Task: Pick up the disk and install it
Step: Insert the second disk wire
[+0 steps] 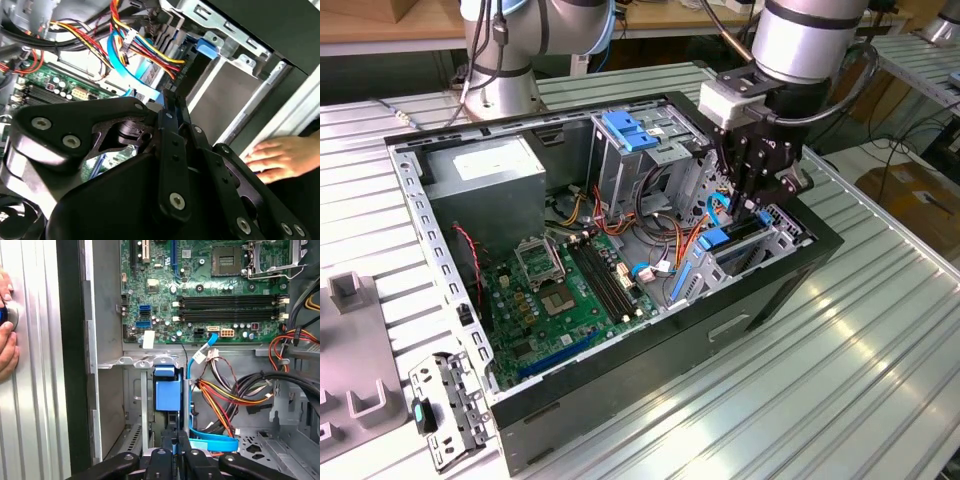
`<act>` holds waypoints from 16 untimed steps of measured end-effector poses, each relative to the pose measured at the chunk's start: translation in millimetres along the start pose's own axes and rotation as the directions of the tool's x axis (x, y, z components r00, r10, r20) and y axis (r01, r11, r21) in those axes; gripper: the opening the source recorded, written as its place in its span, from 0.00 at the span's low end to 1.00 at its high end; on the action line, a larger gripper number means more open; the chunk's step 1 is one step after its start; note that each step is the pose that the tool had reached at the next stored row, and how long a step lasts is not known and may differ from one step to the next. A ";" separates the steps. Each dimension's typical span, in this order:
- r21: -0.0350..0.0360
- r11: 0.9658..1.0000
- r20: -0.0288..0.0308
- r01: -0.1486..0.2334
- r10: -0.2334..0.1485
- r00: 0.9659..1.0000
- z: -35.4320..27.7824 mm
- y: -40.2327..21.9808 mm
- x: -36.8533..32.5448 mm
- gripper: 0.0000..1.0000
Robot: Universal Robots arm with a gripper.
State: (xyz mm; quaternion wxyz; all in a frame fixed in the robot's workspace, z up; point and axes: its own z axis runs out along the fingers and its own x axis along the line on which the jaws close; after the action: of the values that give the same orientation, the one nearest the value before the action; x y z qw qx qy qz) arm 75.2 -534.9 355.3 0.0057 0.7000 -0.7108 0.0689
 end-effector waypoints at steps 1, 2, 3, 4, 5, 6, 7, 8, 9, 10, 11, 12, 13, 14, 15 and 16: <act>-0.001 1.000 0.026 -0.002 0.002 1.000 1.1 -0.3 2.4 0.16; -0.001 1.000 0.033 -0.003 0.003 0.999 1.9 -1.3 4.1 0.16; -0.001 1.000 0.038 -0.003 0.003 0.999 2.6 -2.1 5.1 0.16; -0.001 1.000 0.049 -0.004 0.004 0.999 3.4 -2.4 6.7 0.16; -0.001 1.000 0.055 -0.005 0.005 0.998 3.8 -2.4 7.6 0.16; -0.002 1.000 0.062 -0.006 0.006 0.998 4.5 -2.4 8.8 0.16; -0.002 1.000 0.067 -0.006 0.006 0.998 5.2 -2.3 10.0 0.16; -0.002 1.000 0.072 -0.007 0.007 0.997 5.9 -2.3 11.4 0.16; -0.002 1.000 0.081 -0.008 0.009 0.997 7.2 -2.3 14.6 0.16; -0.003 1.000 0.084 -0.009 0.010 0.996 7.6 -2.4 15.9 0.16; -0.003 1.000 0.085 -0.010 0.011 0.996 7.7 -2.8 16.4 0.16; -0.003 1.000 0.085 -0.012 0.012 0.996 7.7 -3.6 16.3 0.16; -0.003 1.000 0.085 -0.012 0.012 0.996 7.7 -3.7 16.3 0.16; -0.003 1.000 0.085 -0.012 0.012 0.996 7.7 -3.7 16.4 0.16; -0.003 1.000 0.086 -0.012 0.012 0.996 7.9 -3.7 16.4 0.16; -0.003 1.000 0.087 -0.012 0.012 0.996 8.3 -3.6 16.4 0.16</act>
State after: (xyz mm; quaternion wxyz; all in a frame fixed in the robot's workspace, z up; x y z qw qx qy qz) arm 79.2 -552.1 349.1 -0.0246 0.6979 -0.7147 0.0377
